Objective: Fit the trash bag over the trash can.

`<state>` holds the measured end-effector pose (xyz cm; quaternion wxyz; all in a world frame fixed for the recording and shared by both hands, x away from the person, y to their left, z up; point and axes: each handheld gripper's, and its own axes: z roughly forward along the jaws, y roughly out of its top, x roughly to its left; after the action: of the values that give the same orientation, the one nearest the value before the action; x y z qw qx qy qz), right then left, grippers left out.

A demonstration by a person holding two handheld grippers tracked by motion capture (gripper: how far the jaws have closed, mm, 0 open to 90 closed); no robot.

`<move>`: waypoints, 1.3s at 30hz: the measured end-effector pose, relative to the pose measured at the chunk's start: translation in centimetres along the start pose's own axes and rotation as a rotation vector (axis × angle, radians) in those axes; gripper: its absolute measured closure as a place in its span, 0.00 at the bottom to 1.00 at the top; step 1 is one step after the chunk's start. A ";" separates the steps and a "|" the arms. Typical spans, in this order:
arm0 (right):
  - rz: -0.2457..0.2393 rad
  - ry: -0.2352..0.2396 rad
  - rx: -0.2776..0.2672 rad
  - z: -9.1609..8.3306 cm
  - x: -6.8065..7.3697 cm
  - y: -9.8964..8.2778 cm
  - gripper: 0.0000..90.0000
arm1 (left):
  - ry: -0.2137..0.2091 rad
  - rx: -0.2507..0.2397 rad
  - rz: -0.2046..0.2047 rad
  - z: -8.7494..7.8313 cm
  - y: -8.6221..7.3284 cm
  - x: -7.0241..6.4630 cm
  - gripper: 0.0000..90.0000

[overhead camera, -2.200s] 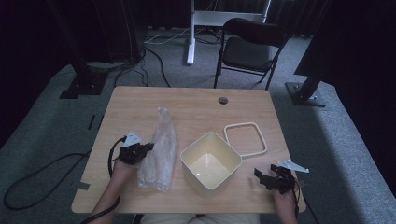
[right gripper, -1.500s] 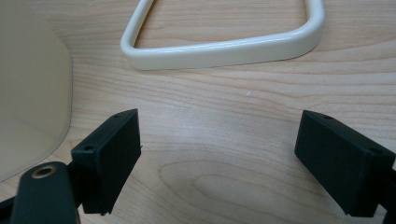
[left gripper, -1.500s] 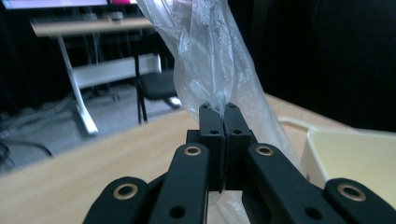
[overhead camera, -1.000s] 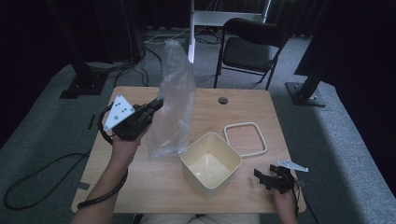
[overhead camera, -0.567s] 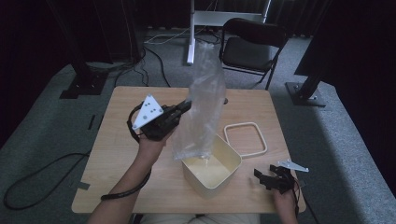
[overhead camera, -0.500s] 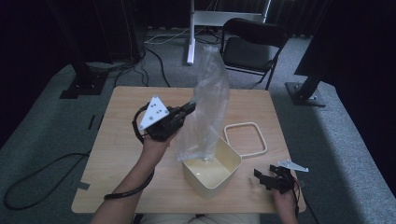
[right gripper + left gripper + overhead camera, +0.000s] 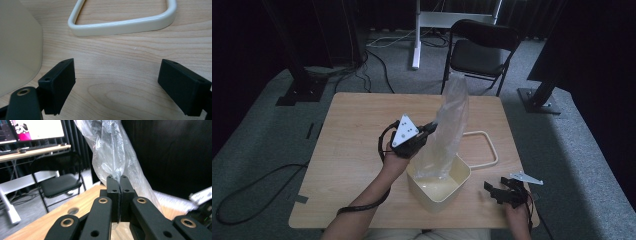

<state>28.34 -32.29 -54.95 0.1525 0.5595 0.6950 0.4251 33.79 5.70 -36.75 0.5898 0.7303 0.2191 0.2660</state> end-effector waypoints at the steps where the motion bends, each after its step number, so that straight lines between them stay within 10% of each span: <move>1: 0.002 0.002 -0.001 0.0 0.0 0.0 0.15 | 0.000 0.000 0.000 0.0 0.0 0.0 1.00; 3: 0.003 0.002 -0.002 0.0 0.0 0.0 0.15 | 0.063 0.024 0.055 0.3 -1.1 0.0 1.00; 10: 0.002 0.000 0.001 0.0 0.0 0.0 0.15 | 0.108 0.019 0.037 1.0 -2.9 0.6 1.00; 25: 0.015 0.007 0.000 -0.1 -0.1 0.0 0.15 | -0.005 0.098 -0.019 -0.5 -4.5 0.7 0.98; 34: 0.058 0.038 -0.010 -0.6 0.5 2.0 0.16 | -0.089 0.227 -0.042 -2.4 -5.8 0.3 0.77; 39: 0.070 0.175 -0.053 -0.9 2.7 6.3 0.16 | -0.088 0.252 -0.074 -4.0 -6.7 0.8 0.66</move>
<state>30.91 -30.11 -48.91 0.0910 0.5401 0.6740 0.4957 31.75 10.61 -42.52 0.5118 0.8010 0.2517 0.1822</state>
